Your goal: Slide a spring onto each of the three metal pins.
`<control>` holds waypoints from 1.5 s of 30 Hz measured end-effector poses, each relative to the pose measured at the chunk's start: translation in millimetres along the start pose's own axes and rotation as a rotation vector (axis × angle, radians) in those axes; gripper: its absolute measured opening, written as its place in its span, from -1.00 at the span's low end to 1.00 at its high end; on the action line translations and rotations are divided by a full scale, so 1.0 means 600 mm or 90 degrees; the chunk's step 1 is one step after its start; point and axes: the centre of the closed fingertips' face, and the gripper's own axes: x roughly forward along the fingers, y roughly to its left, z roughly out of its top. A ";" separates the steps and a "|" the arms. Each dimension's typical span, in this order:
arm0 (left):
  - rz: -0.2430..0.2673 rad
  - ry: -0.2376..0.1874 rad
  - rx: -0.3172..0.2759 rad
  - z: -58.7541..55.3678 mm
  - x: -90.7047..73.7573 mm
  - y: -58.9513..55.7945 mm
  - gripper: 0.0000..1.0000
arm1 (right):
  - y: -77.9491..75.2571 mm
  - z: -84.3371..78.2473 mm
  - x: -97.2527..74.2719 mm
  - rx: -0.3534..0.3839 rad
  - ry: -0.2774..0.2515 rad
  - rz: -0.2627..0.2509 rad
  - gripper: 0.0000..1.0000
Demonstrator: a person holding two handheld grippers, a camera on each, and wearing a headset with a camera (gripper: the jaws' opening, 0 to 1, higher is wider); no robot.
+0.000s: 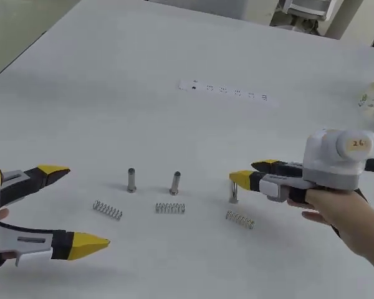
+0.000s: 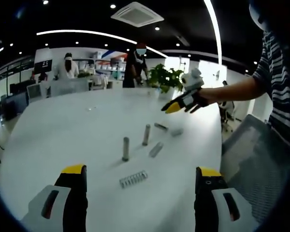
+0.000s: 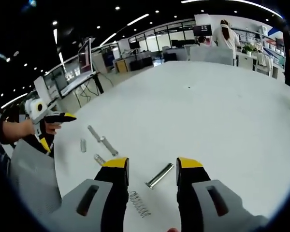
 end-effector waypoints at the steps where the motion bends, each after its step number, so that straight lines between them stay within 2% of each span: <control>1: 0.001 0.002 0.000 -0.001 0.000 0.000 0.78 | -0.003 -0.005 0.004 0.008 0.011 -0.003 -0.29; 6: 0.002 0.003 -0.003 -0.003 -0.003 0.001 0.77 | -0.017 -0.022 0.019 0.069 0.041 -0.025 -0.42; 13: 0.002 0.003 -0.004 -0.004 -0.004 0.000 0.77 | -0.023 -0.032 0.036 0.089 0.065 -0.044 -0.53; 18: 0.003 0.004 -0.005 -0.006 -0.004 0.000 0.76 | -0.031 -0.043 0.044 0.107 0.091 -0.069 -0.62; 22: 0.001 0.001 -0.013 -0.006 -0.005 0.000 0.75 | -0.035 -0.050 0.049 0.132 0.110 -0.081 -0.84; 26: 0.003 0.000 -0.015 -0.007 -0.008 0.003 0.74 | -0.036 -0.055 0.054 0.157 0.124 -0.096 -0.75; 34: 0.003 0.003 -0.016 -0.009 -0.010 0.003 0.73 | -0.044 -0.067 0.060 0.128 0.147 -0.116 -0.80; 39: -0.002 0.012 -0.015 -0.013 -0.009 0.000 0.72 | -0.053 -0.072 0.064 0.130 0.169 -0.129 -0.87; 45: -0.007 0.010 -0.015 -0.009 -0.006 -0.002 0.71 | -0.051 -0.076 0.062 0.125 0.171 -0.124 -0.89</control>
